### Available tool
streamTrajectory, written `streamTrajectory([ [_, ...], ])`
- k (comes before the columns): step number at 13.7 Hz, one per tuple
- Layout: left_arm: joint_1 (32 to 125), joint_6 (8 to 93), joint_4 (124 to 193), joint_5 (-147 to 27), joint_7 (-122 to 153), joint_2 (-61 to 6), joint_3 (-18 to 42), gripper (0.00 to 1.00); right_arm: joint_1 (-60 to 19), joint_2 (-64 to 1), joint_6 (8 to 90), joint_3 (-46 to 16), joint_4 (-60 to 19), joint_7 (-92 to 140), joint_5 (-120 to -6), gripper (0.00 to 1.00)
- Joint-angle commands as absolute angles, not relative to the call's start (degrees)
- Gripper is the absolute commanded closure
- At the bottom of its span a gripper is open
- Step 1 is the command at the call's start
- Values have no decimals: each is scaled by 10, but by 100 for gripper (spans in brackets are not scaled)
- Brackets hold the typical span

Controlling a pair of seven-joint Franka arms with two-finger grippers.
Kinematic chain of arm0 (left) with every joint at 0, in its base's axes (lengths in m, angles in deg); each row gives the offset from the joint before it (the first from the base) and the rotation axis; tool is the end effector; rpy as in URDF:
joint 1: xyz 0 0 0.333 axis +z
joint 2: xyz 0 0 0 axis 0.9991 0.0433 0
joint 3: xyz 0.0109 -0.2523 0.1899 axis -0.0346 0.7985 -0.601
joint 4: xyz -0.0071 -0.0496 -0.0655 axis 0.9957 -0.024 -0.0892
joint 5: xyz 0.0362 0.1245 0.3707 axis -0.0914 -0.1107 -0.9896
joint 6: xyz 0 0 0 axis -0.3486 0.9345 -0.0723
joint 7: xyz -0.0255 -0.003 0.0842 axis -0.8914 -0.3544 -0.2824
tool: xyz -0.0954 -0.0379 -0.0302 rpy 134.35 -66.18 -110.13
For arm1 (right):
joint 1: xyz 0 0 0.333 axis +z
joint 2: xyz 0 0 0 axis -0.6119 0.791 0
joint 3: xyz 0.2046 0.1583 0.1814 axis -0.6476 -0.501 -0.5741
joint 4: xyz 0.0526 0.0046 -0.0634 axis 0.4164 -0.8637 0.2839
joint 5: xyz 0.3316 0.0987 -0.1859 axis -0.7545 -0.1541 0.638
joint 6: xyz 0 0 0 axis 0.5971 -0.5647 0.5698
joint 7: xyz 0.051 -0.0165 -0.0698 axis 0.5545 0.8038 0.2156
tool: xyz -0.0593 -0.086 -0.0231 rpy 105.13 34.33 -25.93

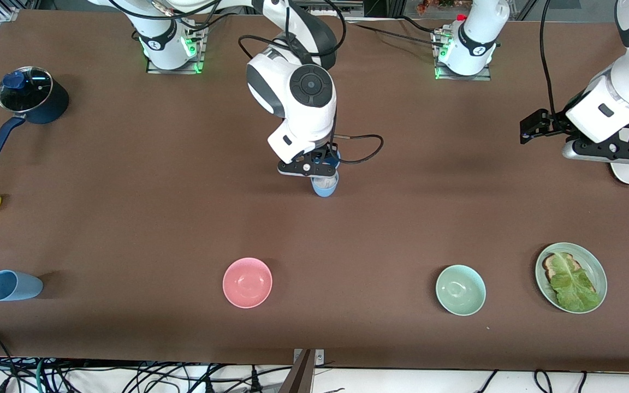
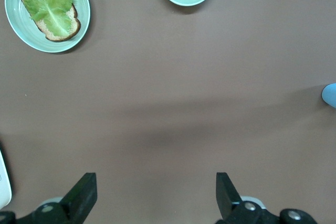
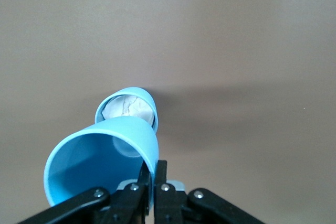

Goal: Stack blue cups with both arms
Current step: 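Lower the small cup into the center cup and open the right gripper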

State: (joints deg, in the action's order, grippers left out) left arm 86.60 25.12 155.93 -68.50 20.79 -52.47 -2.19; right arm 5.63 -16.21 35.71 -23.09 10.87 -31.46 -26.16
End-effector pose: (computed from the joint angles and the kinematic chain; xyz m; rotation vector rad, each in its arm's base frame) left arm 0.5518 -0.0499 0.5671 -3.1350 0.1112 0.1540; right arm 0.5145 0.5222 0.3854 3.0994 -0.1325 -0.1183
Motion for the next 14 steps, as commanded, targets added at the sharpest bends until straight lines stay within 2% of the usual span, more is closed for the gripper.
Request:
streamTrajectory([
  [1,864,242,1554,-677,205,-528,-23,0,61,-170,369,-228,98,-324,-254,100],
  [14,863,242,1554,-677,207,-528,-23,0,70,-165,404,-228,70,-330,-241,100],
])
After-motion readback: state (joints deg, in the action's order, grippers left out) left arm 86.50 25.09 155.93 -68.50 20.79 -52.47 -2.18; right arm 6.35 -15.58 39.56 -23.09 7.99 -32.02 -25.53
